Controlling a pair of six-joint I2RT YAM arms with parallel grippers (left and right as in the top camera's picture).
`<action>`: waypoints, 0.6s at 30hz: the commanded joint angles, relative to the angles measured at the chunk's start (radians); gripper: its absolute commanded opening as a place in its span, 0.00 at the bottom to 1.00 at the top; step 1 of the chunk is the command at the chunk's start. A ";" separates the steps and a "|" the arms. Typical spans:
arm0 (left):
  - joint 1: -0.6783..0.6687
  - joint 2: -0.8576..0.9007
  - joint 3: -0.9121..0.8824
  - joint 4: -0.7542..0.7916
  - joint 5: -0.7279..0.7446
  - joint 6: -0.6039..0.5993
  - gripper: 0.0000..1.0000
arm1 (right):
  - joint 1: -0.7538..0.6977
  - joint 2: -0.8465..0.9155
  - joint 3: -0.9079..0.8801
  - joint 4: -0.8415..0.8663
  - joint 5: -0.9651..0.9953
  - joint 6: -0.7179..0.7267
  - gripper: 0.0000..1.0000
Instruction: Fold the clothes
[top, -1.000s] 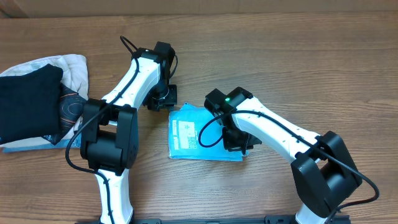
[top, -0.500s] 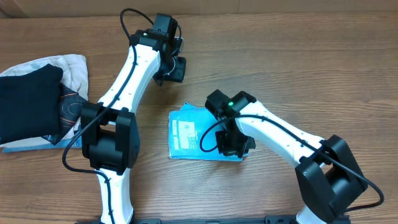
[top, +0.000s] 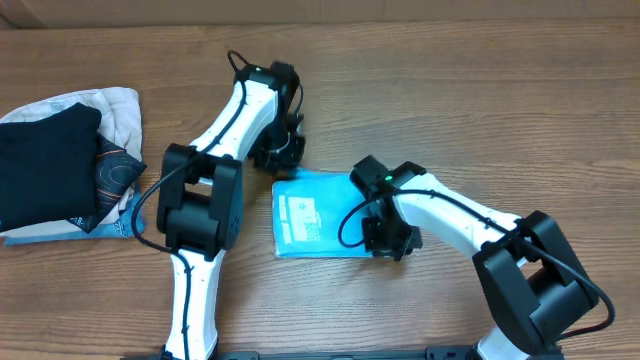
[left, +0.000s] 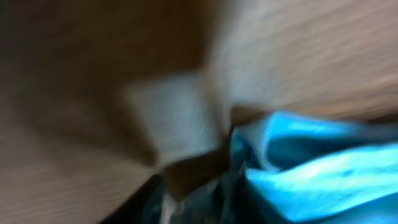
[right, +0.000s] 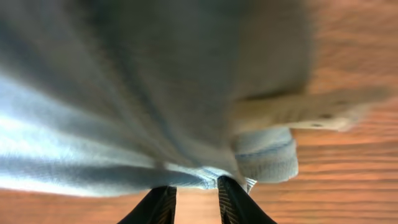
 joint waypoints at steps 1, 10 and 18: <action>0.000 0.064 -0.006 -0.084 0.001 0.022 0.24 | -0.069 -0.021 -0.014 0.040 0.095 -0.023 0.27; 0.006 0.090 -0.008 -0.235 -0.019 -0.031 0.04 | -0.177 -0.021 -0.013 0.230 0.097 -0.244 0.28; 0.011 0.042 -0.008 -0.230 -0.020 -0.108 0.04 | -0.187 -0.021 -0.012 0.314 0.149 -0.292 0.33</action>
